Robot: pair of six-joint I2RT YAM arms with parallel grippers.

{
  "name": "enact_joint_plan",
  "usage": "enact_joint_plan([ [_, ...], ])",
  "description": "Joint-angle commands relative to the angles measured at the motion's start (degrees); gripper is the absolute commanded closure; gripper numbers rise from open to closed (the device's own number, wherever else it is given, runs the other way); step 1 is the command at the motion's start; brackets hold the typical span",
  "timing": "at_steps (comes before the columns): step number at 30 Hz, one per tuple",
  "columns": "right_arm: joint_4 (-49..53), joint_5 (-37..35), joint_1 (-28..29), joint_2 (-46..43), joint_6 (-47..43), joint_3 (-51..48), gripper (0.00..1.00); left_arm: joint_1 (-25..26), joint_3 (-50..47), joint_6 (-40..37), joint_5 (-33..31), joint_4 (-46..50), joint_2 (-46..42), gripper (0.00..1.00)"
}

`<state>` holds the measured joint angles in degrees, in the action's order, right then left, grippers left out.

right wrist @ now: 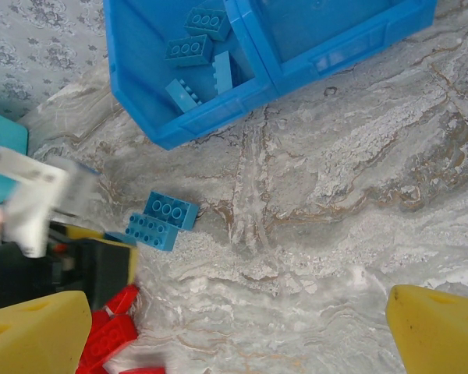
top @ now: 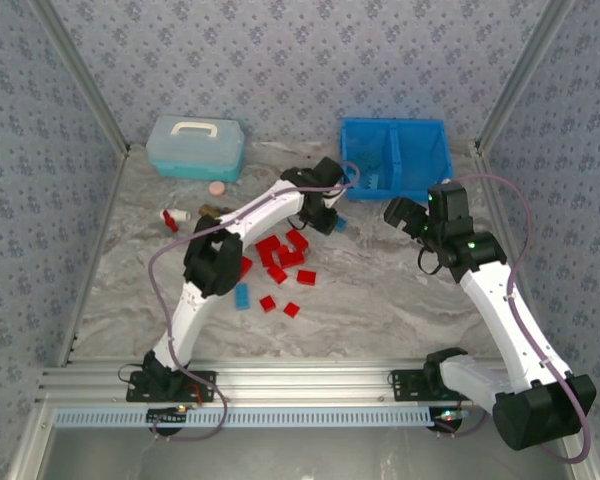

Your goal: Sort the legos into containers by color

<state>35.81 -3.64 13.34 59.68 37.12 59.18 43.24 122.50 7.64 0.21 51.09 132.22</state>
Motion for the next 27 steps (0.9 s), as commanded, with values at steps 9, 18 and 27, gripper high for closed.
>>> enact_joint_plan([
  [9, 0.69, -0.37, -0.34, -0.35, 0.82, 1.04, 0.0, 2.11, 31.43, 3.9, -7.79, -11.0, 10.32, 0.65],
  [18, -0.78, 0.11, -0.43, 0.24, 0.8, 0.19, 0.0, 2.35, 31.27, 1.04, -9.76, -35.68, 18.74, 0.65],
  [27, -0.22, 0.04, -0.42, 0.18, 0.59, 0.08, 0.0, 5.04, 36.61, -9.89, -19.19, -48.83, 29.91, 0.65],
])
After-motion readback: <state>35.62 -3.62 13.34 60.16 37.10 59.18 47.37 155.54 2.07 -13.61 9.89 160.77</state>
